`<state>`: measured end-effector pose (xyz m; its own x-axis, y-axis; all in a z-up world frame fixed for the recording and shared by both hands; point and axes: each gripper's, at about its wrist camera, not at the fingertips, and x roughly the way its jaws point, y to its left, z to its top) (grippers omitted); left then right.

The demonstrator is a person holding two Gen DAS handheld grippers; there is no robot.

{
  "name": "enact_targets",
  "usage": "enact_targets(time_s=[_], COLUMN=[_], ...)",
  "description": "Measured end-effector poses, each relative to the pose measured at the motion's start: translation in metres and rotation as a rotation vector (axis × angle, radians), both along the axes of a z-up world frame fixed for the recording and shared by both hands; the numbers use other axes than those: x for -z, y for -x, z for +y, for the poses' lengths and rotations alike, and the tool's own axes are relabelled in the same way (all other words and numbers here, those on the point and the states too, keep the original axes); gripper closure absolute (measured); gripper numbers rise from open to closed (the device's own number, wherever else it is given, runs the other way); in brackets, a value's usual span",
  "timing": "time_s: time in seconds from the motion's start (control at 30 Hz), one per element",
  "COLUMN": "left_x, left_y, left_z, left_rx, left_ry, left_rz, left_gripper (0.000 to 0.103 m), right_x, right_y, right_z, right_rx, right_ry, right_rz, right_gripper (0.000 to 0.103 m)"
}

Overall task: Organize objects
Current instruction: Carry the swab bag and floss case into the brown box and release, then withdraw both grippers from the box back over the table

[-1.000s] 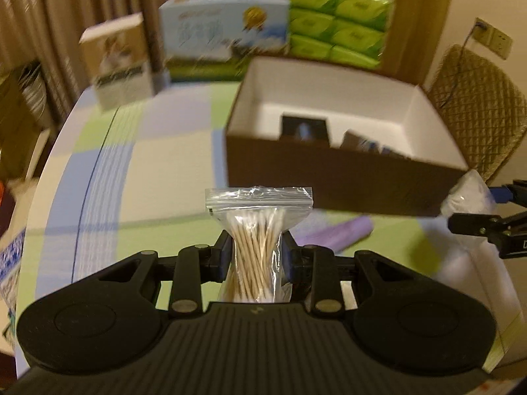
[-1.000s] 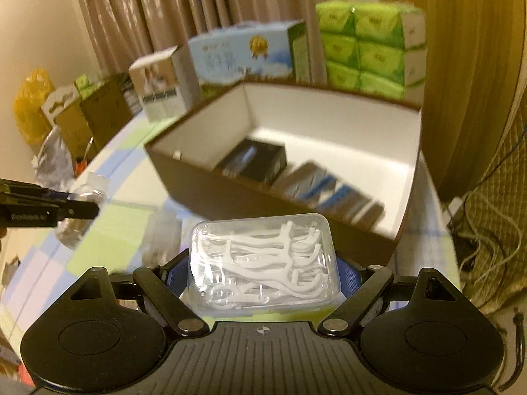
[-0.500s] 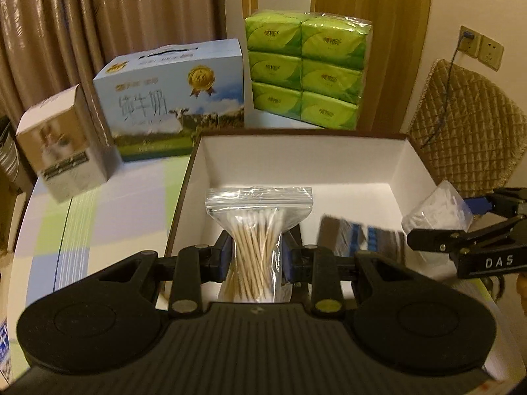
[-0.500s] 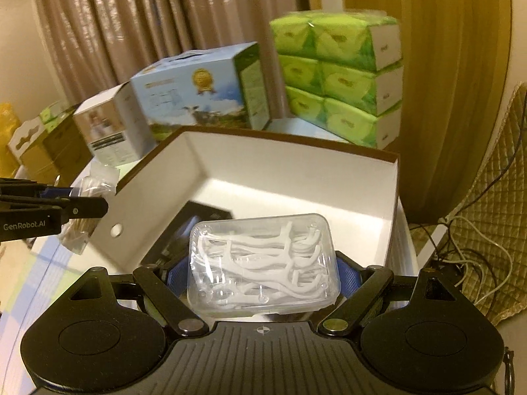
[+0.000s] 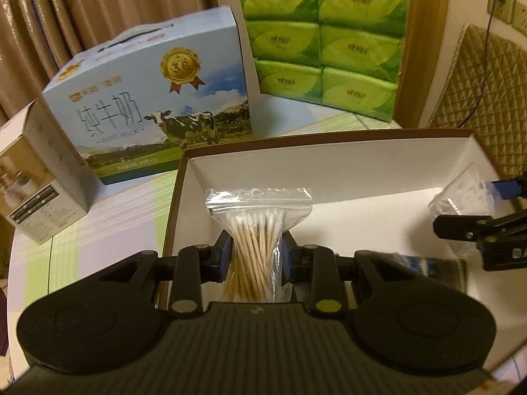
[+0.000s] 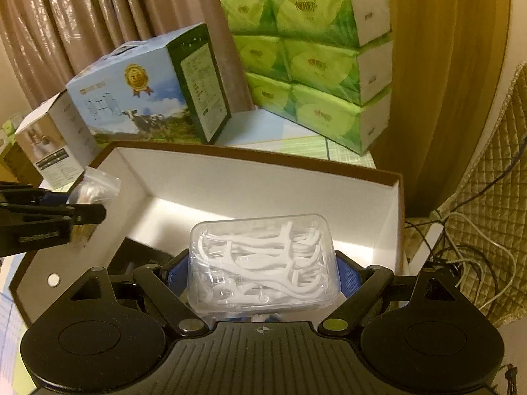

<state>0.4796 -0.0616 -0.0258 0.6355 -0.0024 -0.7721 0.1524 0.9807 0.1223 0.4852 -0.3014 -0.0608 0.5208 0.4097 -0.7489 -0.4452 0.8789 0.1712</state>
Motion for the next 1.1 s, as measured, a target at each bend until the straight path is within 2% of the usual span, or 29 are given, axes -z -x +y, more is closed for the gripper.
enact_targets(time_s=[0.2,0.33,0.43,0.6,0.77,0.87,0.93,1.1], left_x=[0.02,0.027,0.028,0.026,0.017,0.011,0.006,-0.007], left_y=[-0.031,-0.041,-0.044,-0.04,-0.028,-0.018,-0.01,0.013], left_z=[-0.002,-0.002,-0.003,-0.005,-0.001,0.001,0.002,0.005], left_rx=[0.008,0.014,0.023,0.041,0.037,0.037,0.034,0.03], left_ry=[-0.045,-0.039,-0.047,-0.049,-0.022,-0.01,-0.002,0.019], left_rz=[0.034,0.043,0.036,0.031,0.012,0.002,0.002,-0.011], left_gripper=[0.076,0.075,0.069,0.048,0.04,0.038,0.033,0.031], right_x=[0.009,0.012,0.013,0.012,0.007,0.001,-0.004,-0.016], right_y=[-0.015,-0.019,-0.023,-0.025,-0.019,-0.013,-0.006,0.016], right_z=[0.009,0.013,0.014,0.017,0.011,0.008,0.006,-0.001], right_rx=[0.004,0.002,0.004,0.006,0.011,0.006,-0.004,-0.021], right_ry=[0.024,0.063,0.07,0.1,0.078,0.067,0.059,0.026], right_rz=[0.0,-0.019,-0.025,-0.072,-0.108,-0.123,-0.12,-0.12], right_gripper=[0.019,0.019,0.019,0.018,0.012,0.011,0.011,0.01])
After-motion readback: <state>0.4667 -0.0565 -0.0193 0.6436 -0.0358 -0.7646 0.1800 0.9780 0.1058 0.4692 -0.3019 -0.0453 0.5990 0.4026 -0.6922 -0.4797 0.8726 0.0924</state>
